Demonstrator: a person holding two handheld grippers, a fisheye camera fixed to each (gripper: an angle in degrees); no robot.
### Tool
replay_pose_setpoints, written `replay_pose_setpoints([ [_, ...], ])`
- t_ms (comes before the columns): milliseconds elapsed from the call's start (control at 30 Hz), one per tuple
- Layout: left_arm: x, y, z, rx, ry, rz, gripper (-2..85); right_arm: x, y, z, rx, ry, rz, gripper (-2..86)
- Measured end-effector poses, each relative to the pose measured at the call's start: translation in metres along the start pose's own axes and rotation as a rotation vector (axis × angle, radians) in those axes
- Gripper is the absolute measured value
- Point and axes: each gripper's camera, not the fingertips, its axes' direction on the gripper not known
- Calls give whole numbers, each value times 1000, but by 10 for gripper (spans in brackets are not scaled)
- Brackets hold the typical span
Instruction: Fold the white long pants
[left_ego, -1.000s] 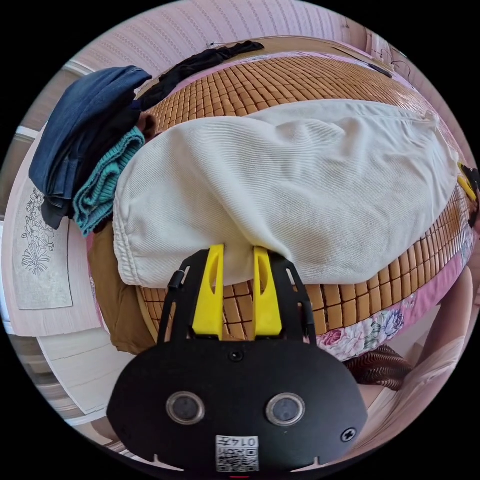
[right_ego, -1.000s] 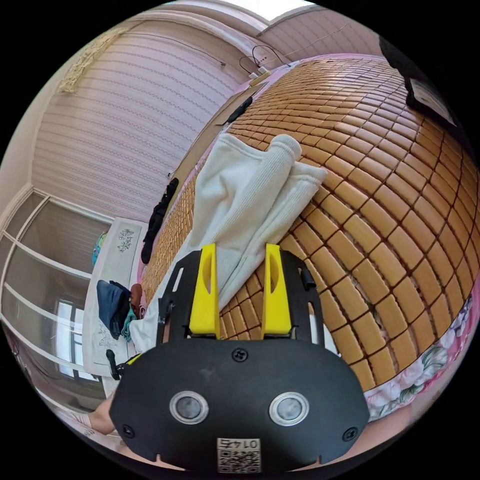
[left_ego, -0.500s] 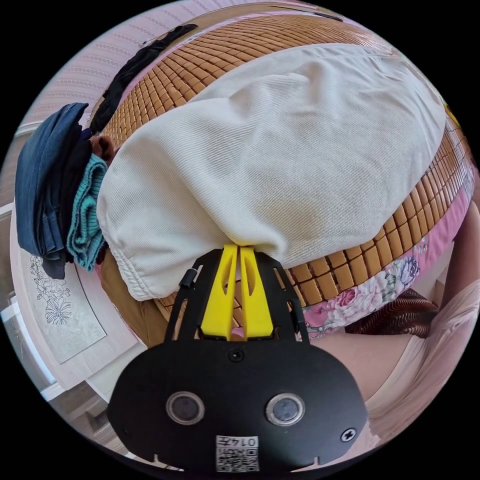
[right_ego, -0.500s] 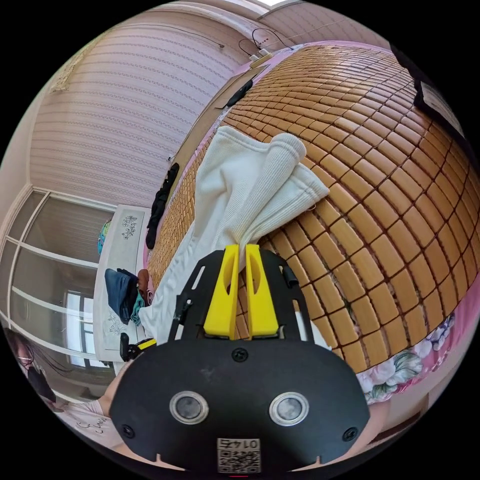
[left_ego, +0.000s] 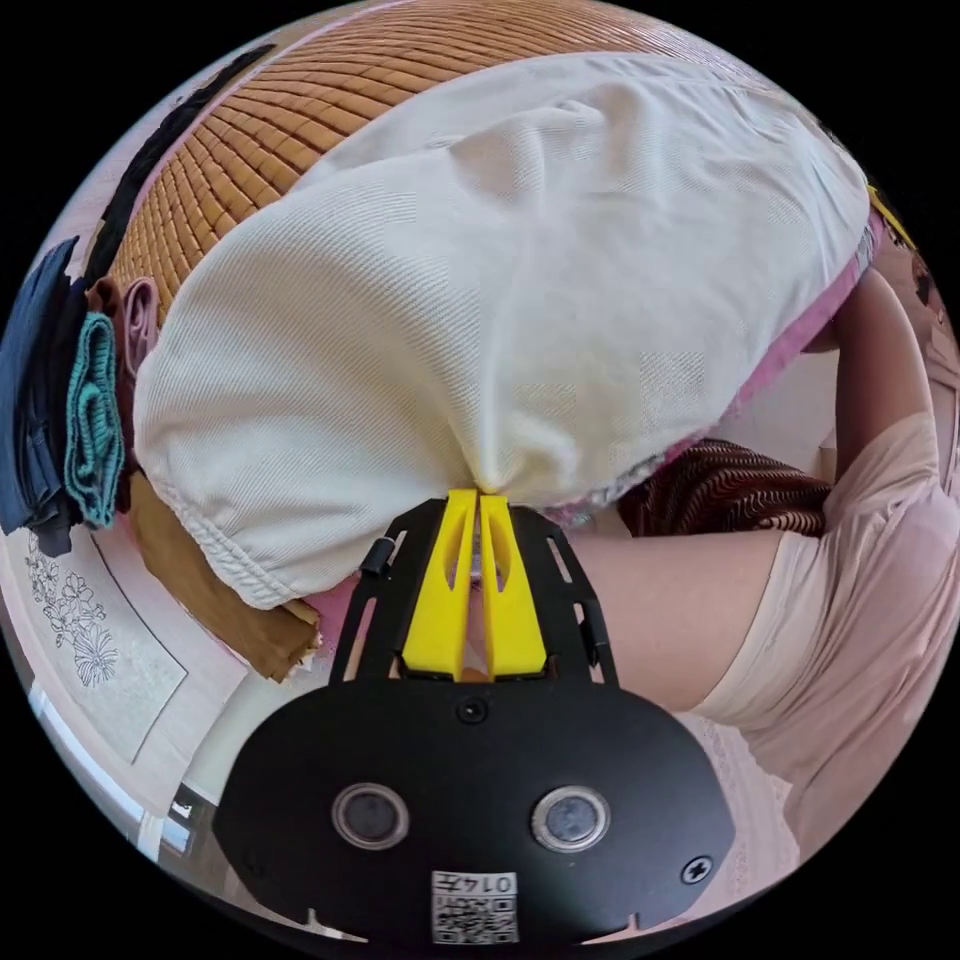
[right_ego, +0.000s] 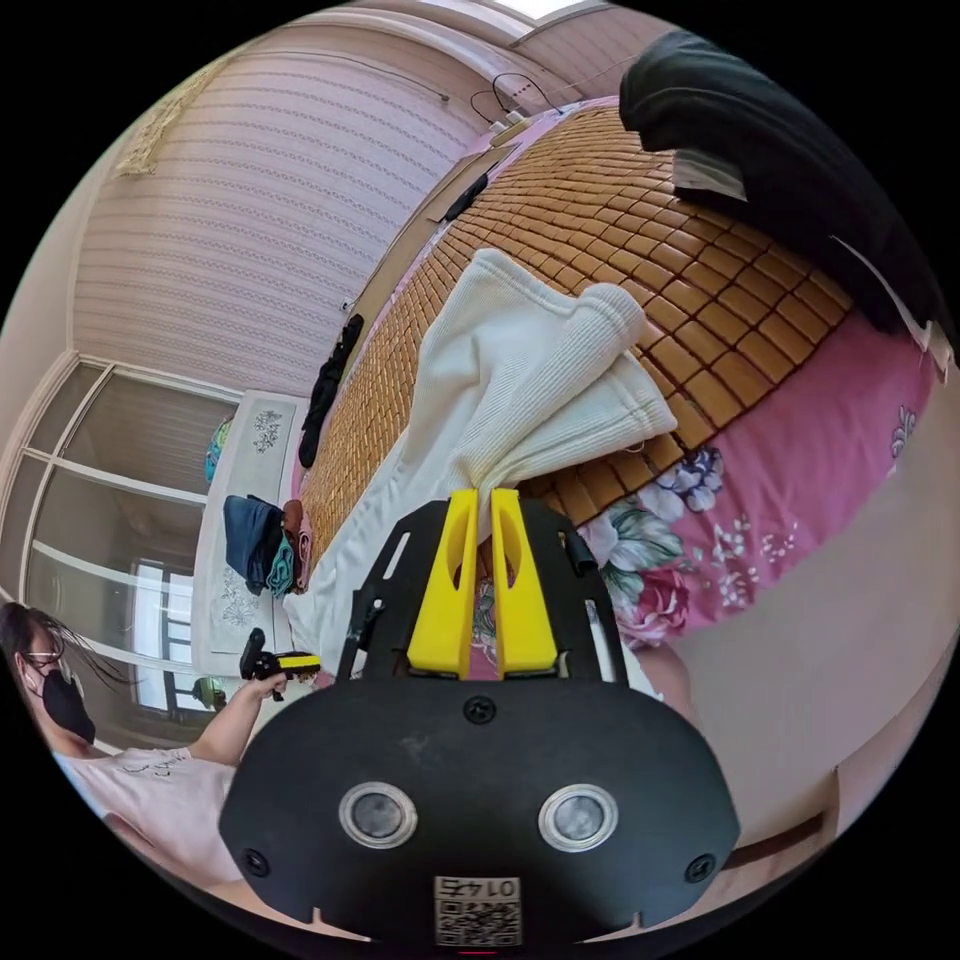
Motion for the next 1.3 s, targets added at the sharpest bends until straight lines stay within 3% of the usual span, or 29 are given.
replay_pose_setpoints([
  [33,9,10,9,-35,18,29,-9,-2,6,-6,-3,0,-14,13],
  [200,19,64,12,173,26,-112,-5,-22,24,-9,-136,204,-116,14],
  [333,-4,110,-8,328,79,-265,6,-53,30,-17,-32,448,-194,24],
  [467,-52,153,-25,488,-20,-489,39,-144,34,46,-127,522,-617,78],
  [567,-91,167,-26,611,9,-606,104,-220,55,129,-280,521,-963,109],
  [733,-135,148,13,542,114,-714,140,-293,93,248,-478,564,-1293,126],
  [867,-138,132,58,430,175,-717,112,-304,105,316,-691,635,-1267,94],
  [967,-136,143,65,493,225,-730,42,-310,105,315,-730,603,-1257,35],
  [1300,-123,232,-3,735,24,-713,13,-359,82,198,-482,342,-1276,17],
])
